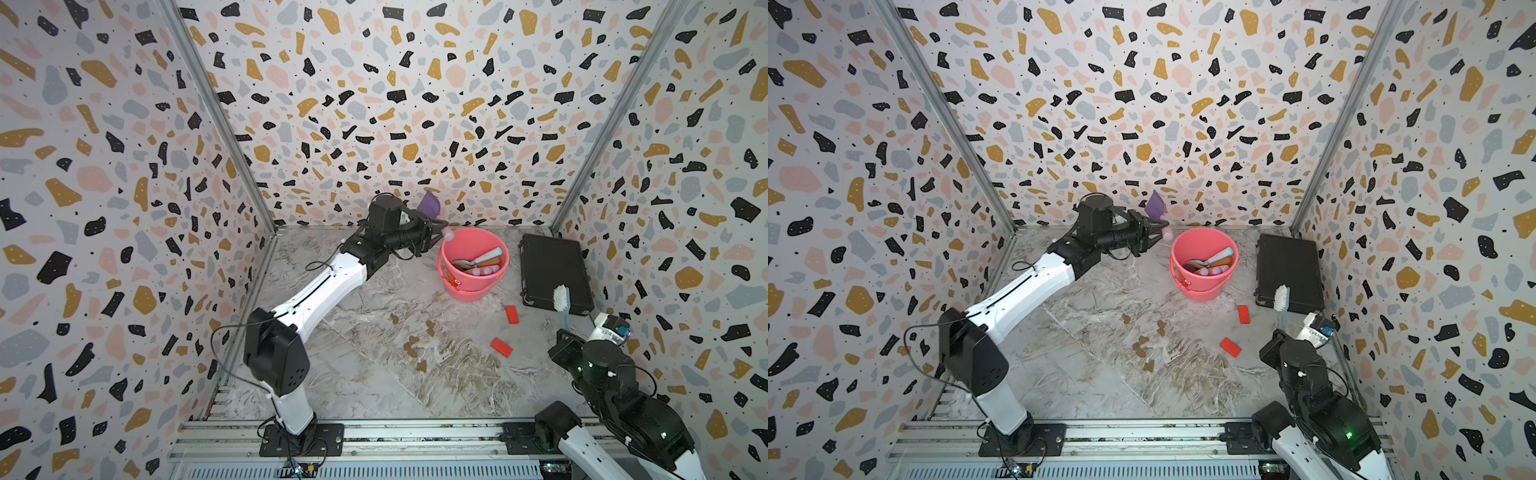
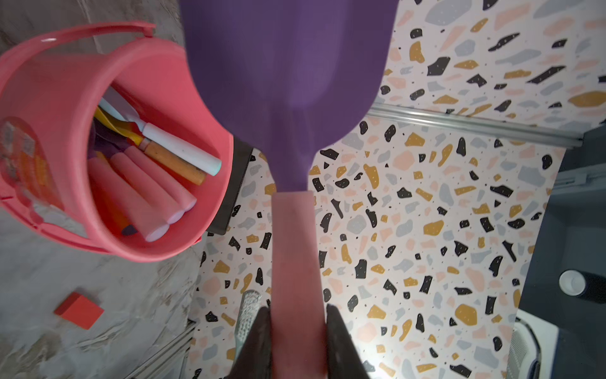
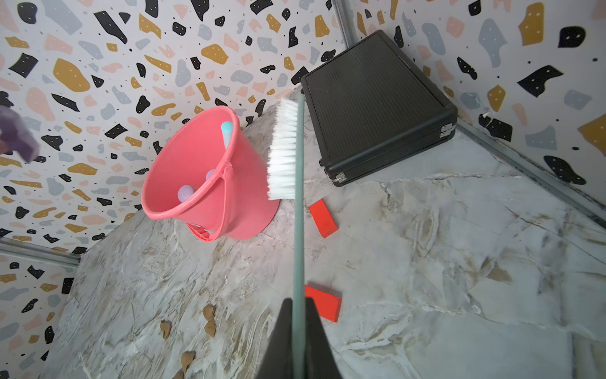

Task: Brush the soil off the hand trowel and place it into the bucket
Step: Place the hand trowel in the bucket.

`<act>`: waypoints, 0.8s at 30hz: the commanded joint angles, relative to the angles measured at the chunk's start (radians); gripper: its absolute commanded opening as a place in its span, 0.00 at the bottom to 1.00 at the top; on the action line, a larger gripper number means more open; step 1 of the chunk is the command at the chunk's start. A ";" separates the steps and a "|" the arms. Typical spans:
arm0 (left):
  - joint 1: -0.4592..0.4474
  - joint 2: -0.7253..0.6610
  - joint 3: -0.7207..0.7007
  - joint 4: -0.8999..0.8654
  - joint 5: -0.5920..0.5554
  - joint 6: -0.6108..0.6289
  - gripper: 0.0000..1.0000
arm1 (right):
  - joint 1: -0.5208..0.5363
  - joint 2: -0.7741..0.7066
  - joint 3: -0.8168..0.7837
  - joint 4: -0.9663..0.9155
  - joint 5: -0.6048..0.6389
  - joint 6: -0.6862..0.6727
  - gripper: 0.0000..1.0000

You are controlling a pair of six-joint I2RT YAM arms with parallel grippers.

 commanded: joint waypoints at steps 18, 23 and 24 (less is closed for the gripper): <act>-0.245 0.293 0.362 -0.063 -0.072 -0.383 0.00 | -0.002 -0.030 0.037 -0.088 0.031 -0.062 0.00; -0.247 0.337 0.354 0.000 -0.065 -0.425 0.00 | -0.001 -0.034 0.037 -0.093 0.018 -0.060 0.00; -0.246 0.351 0.366 -0.008 -0.061 -0.426 0.00 | -0.002 -0.035 0.037 -0.095 0.017 -0.060 0.00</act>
